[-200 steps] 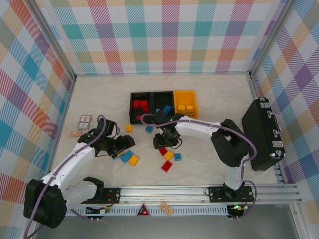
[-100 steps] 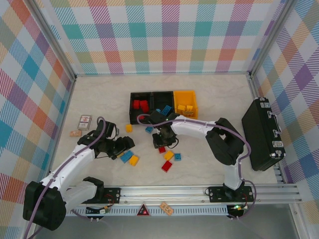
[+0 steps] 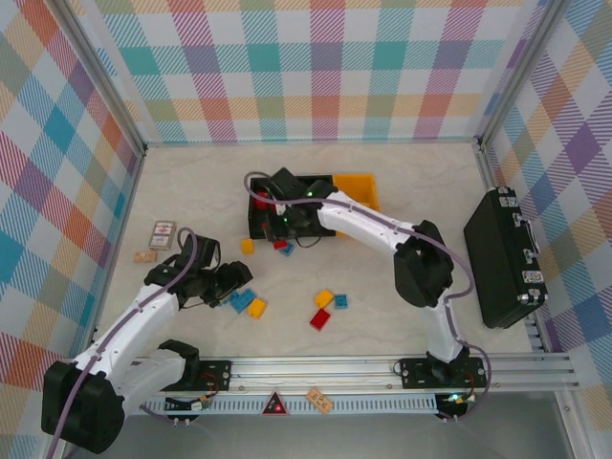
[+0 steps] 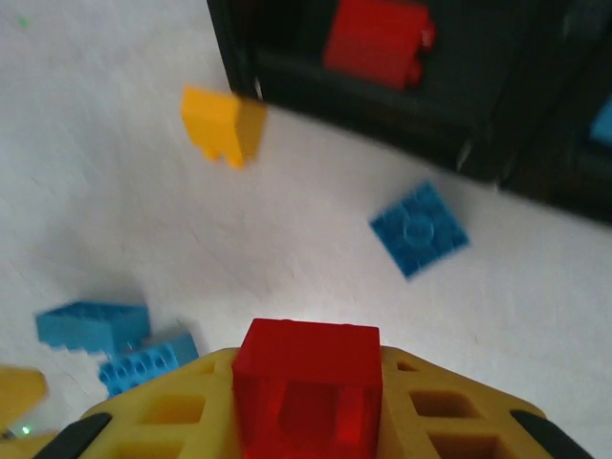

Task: Sort the legos into containers by color
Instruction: Place the lego in the container.

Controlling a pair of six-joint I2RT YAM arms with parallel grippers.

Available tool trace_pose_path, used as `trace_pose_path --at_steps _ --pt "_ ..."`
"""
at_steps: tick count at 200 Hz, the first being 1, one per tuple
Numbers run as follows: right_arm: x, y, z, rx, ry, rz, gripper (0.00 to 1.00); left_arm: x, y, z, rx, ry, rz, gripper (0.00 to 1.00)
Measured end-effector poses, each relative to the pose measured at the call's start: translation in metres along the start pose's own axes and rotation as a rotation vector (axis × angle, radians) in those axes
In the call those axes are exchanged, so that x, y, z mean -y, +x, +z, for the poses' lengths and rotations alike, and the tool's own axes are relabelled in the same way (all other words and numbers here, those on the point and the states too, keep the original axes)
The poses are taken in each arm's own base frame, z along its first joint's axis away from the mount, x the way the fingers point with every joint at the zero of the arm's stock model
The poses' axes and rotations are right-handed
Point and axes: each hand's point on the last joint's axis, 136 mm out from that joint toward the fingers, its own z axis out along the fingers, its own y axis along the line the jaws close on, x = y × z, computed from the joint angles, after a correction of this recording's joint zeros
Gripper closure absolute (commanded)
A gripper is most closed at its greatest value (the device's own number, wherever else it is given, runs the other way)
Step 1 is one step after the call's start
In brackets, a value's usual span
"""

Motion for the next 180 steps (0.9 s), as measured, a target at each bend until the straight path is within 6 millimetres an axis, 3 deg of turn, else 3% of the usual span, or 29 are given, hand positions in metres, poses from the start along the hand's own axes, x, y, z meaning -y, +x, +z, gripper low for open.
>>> trace_pose_path --at_steps 32,81,119,180 --pt "0.006 -0.037 0.020 0.021 0.006 0.019 0.70 -0.003 0.001 0.001 0.001 -0.010 -0.009 0.30" --pt "0.019 -0.061 0.057 0.007 0.013 0.052 0.66 -0.004 0.001 0.002 0.001 -0.010 -0.013 0.30" --pt "0.020 -0.064 0.064 -0.003 0.008 0.070 0.51 -0.005 0.002 0.003 -0.002 -0.014 -0.014 0.30" --pt "0.019 -0.059 0.056 -0.011 0.004 0.077 0.50 -0.009 -0.001 0.003 0.013 -0.036 -0.015 0.30"
